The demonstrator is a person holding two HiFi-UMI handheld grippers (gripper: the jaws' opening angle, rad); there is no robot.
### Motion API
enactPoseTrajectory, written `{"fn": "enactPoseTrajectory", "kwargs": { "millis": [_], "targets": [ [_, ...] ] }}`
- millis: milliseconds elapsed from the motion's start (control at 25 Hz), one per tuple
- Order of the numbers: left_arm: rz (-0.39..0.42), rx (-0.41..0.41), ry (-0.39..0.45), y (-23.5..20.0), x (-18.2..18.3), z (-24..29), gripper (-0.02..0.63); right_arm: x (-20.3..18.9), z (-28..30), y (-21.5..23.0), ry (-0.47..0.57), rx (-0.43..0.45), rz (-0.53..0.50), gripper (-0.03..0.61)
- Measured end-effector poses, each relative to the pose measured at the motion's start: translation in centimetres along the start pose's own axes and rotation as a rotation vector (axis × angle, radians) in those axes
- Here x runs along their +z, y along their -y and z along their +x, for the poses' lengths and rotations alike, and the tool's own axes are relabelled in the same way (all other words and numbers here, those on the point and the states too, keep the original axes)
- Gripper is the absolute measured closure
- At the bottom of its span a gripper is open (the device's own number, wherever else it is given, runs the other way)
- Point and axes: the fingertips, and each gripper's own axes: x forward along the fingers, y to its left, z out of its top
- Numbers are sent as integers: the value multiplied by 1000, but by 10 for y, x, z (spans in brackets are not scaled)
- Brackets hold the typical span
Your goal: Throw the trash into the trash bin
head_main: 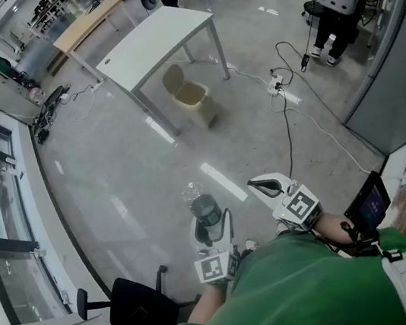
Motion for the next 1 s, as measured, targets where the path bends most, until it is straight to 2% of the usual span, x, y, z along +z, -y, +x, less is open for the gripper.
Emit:
{"fn": "enactPoseTrajectory", "kwargs": {
  "millis": [240, 400, 600, 1000],
  "targets": [
    [-8, -7, 5, 7, 1, 2, 279, -4, -5, 5, 19, -24, -6, 575],
    [-5, -9, 7, 8, 2, 2, 279, -3, -5, 1, 35, -8, 9, 575],
    [-4, -10, 3, 6, 3, 3, 279, -1, -4, 6, 21, -30, -15, 575],
    [-1, -7, 16, 4, 6, 3, 279, 4, -4, -2, 59, -16, -20, 575]
  ]
}}
